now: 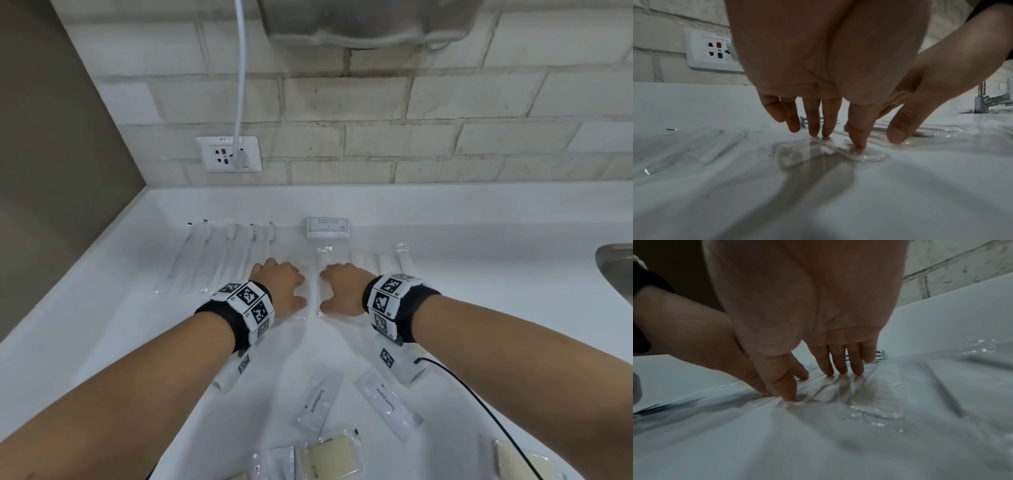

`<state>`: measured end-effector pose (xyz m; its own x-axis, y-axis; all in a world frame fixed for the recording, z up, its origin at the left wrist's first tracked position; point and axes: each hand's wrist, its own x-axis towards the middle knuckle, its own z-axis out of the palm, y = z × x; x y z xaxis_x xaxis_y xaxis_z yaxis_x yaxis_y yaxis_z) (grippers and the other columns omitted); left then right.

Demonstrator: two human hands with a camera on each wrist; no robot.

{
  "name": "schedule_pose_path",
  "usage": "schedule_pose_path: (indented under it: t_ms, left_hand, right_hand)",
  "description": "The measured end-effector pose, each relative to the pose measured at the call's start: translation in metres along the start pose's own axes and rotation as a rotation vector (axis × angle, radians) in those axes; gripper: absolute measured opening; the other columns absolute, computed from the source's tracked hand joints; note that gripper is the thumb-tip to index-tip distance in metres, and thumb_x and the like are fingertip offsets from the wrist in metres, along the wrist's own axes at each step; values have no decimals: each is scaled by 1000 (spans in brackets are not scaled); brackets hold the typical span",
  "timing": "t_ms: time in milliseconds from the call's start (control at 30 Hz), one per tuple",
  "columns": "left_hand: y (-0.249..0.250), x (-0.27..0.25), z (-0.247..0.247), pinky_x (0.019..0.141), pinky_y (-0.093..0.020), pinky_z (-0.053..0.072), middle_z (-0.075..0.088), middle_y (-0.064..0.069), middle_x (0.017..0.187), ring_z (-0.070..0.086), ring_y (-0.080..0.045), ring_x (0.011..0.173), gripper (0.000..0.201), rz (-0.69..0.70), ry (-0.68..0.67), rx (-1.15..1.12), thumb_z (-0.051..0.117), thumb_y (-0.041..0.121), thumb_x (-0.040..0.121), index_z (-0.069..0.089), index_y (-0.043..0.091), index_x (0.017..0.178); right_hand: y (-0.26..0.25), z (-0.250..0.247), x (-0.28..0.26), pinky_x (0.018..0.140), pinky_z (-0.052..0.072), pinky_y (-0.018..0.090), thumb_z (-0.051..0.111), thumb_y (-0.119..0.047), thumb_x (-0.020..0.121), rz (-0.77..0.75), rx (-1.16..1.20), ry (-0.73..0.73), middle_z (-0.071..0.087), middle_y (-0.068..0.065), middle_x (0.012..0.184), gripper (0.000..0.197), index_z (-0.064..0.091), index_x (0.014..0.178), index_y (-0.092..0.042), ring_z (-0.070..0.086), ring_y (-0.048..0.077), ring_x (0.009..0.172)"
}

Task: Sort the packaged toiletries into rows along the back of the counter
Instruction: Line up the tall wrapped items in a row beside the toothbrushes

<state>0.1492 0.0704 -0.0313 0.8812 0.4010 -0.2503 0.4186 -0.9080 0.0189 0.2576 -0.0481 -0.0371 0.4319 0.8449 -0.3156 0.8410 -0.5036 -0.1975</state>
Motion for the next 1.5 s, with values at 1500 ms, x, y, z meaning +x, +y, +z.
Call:
schedule_pose_path:
  t_ms: [1500]
  left_hand:
    - [6, 10, 0, 85, -36, 24, 61, 8, 114, 45, -22, 115, 37, -9, 31, -57, 54, 44, 84, 64, 25, 115]
  right_hand:
    - [4, -9, -13, 105, 43, 36, 63, -27, 84, 40, 144, -2, 44, 11, 141, 60, 45, 137, -5, 47, 27, 127]
